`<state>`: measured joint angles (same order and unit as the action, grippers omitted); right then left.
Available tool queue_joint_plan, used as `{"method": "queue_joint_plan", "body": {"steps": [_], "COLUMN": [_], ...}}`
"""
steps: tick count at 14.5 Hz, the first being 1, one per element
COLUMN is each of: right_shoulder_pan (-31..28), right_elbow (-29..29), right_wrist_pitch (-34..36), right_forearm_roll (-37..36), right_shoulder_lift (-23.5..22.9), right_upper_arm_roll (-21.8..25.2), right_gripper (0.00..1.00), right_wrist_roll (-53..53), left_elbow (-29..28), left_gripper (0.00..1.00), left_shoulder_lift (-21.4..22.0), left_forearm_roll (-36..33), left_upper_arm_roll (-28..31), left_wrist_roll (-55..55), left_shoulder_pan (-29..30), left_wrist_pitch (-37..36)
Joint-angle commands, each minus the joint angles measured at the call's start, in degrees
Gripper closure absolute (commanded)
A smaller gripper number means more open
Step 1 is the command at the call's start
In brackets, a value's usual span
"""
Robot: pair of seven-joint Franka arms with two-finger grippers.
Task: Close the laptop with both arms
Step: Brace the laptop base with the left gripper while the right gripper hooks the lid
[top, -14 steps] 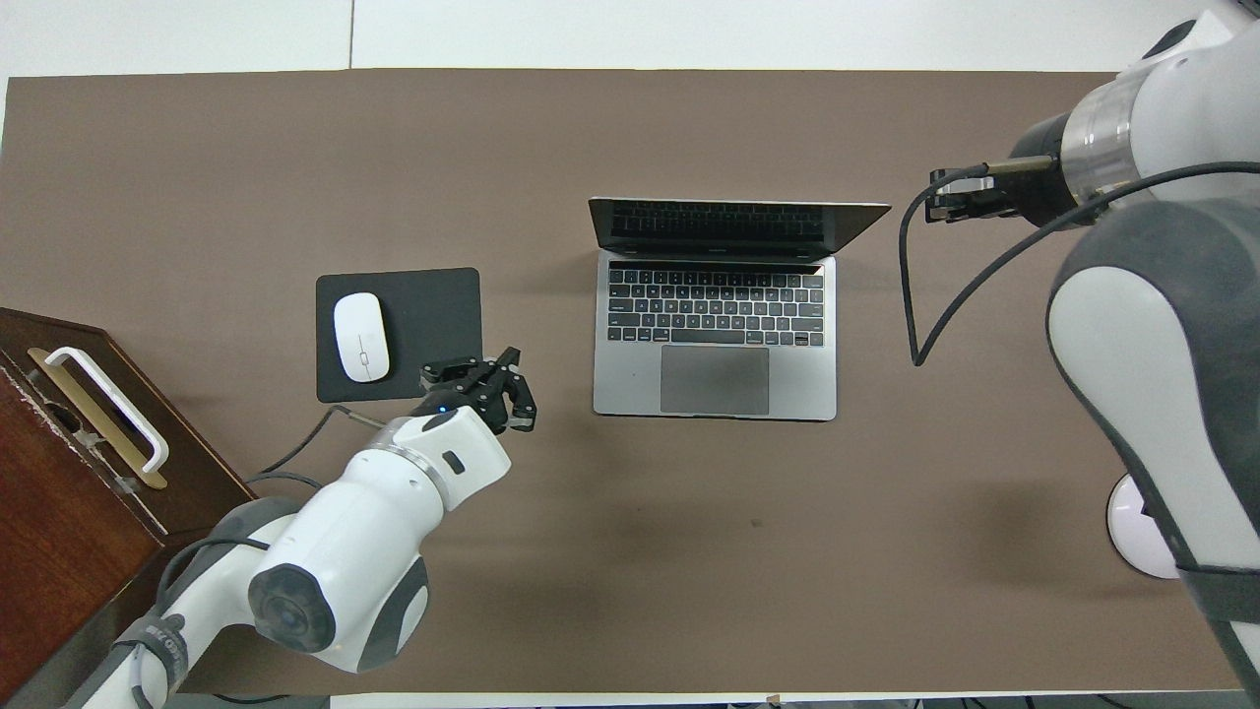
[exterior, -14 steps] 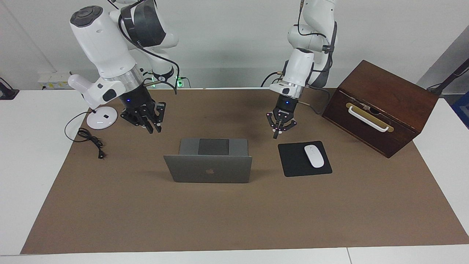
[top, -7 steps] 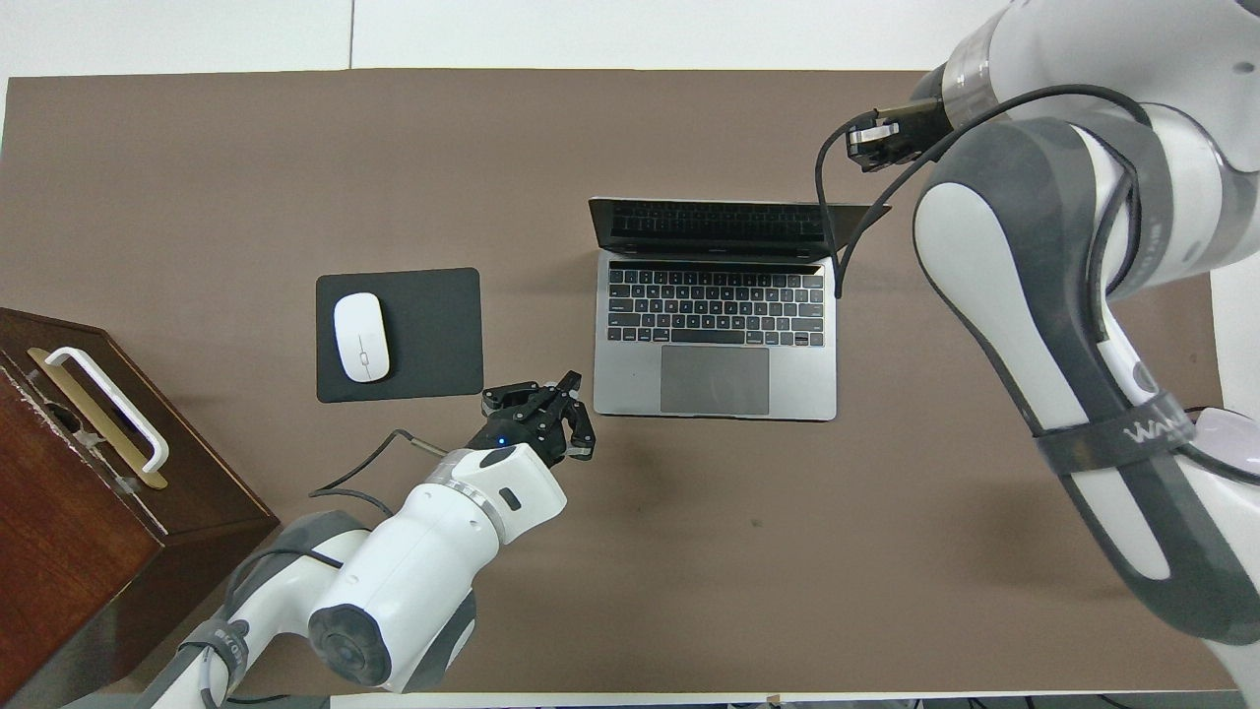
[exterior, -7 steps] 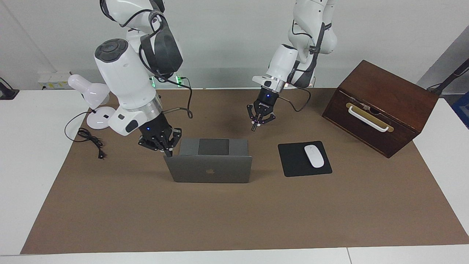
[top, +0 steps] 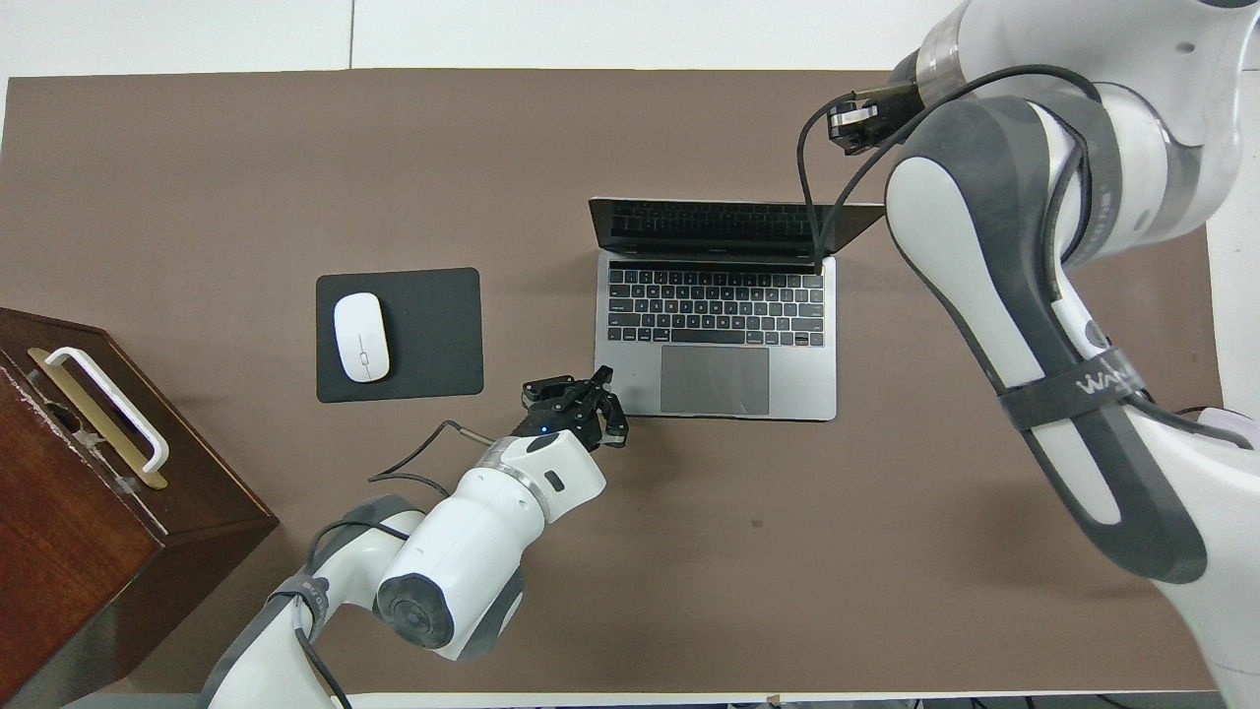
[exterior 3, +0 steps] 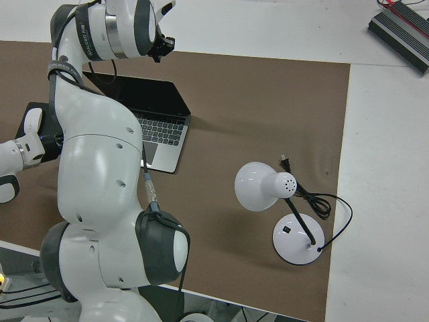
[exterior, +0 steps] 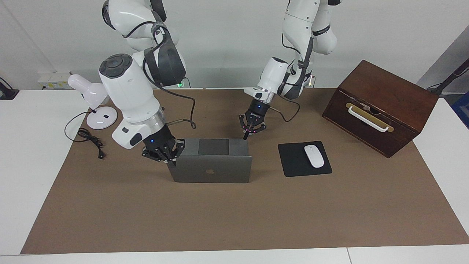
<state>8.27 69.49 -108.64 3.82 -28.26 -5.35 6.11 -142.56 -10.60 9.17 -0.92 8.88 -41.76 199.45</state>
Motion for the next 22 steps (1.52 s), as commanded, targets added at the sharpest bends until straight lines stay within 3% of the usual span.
{"method": "queue_joint_plan", "body": {"steps": [1, 7, 20, 22], "right_shoulder_pan": [1.0, 1.2, 2.3, 2.7], "right_elbow": [-2.1, -0.8, 1.3, 3.3], "right_wrist_pitch": [-0.9, -2.5, -0.4, 0.1], "right_forearm_roll": [-1.0, -0.8, 0.3, 3.7], "right_shoulder_lift": [-2.8, -3.3, -4.2, -3.5], "right_upper_arm_roll": [-0.2, -0.2, -0.4, -0.4], "right_gripper": [1.00, 1.00, 1.00, 1.00], "right_wrist_roll": [-0.1, 0.0, 0.2, 0.3], "left_elbow": [1.8, 4.7, 2.4, 2.1], "left_gripper": [1.00, 1.00, 1.00, 1.00], "left_shoulder_lift": [-2.7, -7.9, -8.6, -8.6], "left_forearm_roll": [1.6, 1.2, 0.9, 0.9], "left_upper_arm_roll": [1.0, 1.0, 1.0, 1.0], "left_wrist_roll": [0.0, -0.4, -7.3, -8.4], "left_shoulder_pan": [-1.3, -1.3, -0.8, -0.7], "left_wrist_pitch": [1.3, 1.3, 1.3, 1.2]}}
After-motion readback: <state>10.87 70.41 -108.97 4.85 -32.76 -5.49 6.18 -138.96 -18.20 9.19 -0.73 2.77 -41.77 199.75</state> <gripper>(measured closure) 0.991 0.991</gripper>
